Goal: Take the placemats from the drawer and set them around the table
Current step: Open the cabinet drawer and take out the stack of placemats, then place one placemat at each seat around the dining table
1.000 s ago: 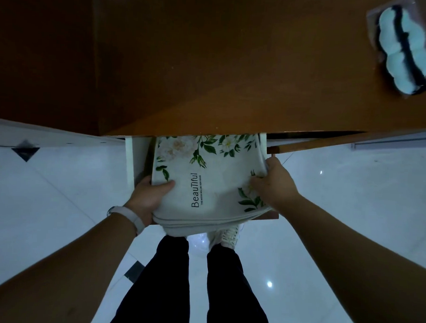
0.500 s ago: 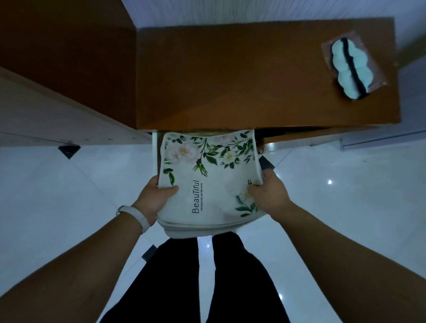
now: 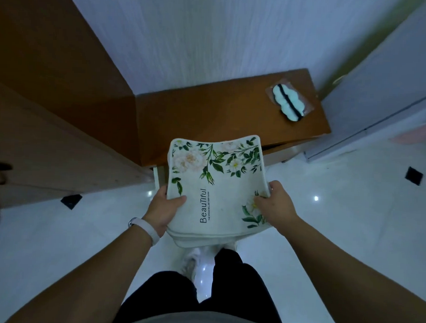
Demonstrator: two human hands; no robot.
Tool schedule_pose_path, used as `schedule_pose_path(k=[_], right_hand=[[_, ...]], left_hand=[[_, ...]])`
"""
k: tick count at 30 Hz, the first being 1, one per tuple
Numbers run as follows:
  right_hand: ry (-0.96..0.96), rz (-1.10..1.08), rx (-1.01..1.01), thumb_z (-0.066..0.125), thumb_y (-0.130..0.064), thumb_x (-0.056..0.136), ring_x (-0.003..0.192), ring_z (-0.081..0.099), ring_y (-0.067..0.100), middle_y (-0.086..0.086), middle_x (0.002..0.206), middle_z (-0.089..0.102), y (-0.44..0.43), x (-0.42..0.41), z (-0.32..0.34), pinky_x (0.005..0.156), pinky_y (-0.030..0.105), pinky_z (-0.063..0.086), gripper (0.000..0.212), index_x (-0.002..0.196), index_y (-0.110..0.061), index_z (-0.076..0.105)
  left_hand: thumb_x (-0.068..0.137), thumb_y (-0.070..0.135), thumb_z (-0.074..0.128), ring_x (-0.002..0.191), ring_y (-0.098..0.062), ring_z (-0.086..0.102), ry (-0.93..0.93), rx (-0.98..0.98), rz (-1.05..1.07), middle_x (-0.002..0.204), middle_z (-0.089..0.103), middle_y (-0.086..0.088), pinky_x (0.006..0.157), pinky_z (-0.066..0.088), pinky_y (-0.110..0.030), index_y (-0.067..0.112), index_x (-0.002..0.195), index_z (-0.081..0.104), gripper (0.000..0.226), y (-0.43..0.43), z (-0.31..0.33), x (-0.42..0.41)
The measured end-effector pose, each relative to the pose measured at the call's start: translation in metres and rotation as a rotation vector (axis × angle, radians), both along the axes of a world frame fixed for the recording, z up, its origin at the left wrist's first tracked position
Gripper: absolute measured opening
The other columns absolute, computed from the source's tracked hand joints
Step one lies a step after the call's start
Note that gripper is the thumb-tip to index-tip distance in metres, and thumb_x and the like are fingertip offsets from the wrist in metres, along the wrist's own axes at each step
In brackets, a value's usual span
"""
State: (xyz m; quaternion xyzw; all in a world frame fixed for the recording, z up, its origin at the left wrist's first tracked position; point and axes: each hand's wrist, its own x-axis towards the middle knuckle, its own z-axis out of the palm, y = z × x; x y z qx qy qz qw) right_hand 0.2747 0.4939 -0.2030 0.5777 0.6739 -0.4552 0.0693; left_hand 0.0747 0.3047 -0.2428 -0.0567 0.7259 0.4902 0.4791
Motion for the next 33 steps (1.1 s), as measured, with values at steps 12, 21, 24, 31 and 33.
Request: schedule_pose_path(k=[12,21,24,31,33], right_hand=[[0.082,-0.453,0.234,0.063,-0.015,0.083,0.073,0.062,0.02,-0.001,0.083,0.06,-0.074,0.089,0.122,0.067,0.04,0.056,0.023,0.103,-0.014,0.051],[0.19,-0.731,0.423,0.064,-0.015,0.086,0.071,0.062,0.018,-0.001,0.084,0.061,-0.129,0.183,0.18,0.057,0.03,0.05,0.023,0.104,-0.017,0.05],[0.214,-0.831,0.449,0.064,-0.015,0.086,0.071,0.062,0.018,-0.001,0.084,0.062,-0.149,0.224,0.189,0.056,0.029,0.05,0.023,0.105,-0.017,0.051],[0.216,-1.058,0.485,0.065,-0.018,0.084,0.073,0.063,0.019,0.001,0.087,0.063,-0.208,0.356,0.198,0.065,0.035,0.054,0.025,0.105,-0.017,0.052],[0.211,-1.13,0.484,0.065,-0.018,0.084,0.074,0.063,0.018,0.0,0.087,0.063,-0.229,0.4,0.202,0.067,0.036,0.055,0.025,0.106,-0.019,0.052]], left_hand=[[0.088,0.005,0.067,0.098,-0.03,0.068,0.022,0.26,-0.375,0.113,0.069,-0.008,0.081,0.057,-0.048,0.018,0.119,0.058,0.036,0.029,0.115,0.032],[0.089,0.002,0.065,0.095,-0.025,0.07,0.054,0.441,-0.637,0.111,0.071,-0.004,0.075,0.057,-0.041,0.018,0.118,0.059,0.034,0.051,0.192,0.108],[0.089,0.002,0.065,0.096,-0.024,0.069,0.073,0.484,-0.727,0.11,0.07,-0.003,0.074,0.056,-0.039,0.021,0.111,0.06,0.03,0.056,0.207,0.149],[0.087,0.005,0.069,0.101,-0.028,0.068,0.099,0.522,-0.963,0.113,0.07,-0.005,0.087,0.055,-0.049,0.018,0.117,0.06,0.034,0.061,0.221,0.286],[0.086,0.005,0.07,0.102,-0.029,0.068,0.089,0.524,-1.022,0.114,0.07,-0.006,0.085,0.055,-0.047,0.016,0.12,0.059,0.037,0.058,0.221,0.335]])
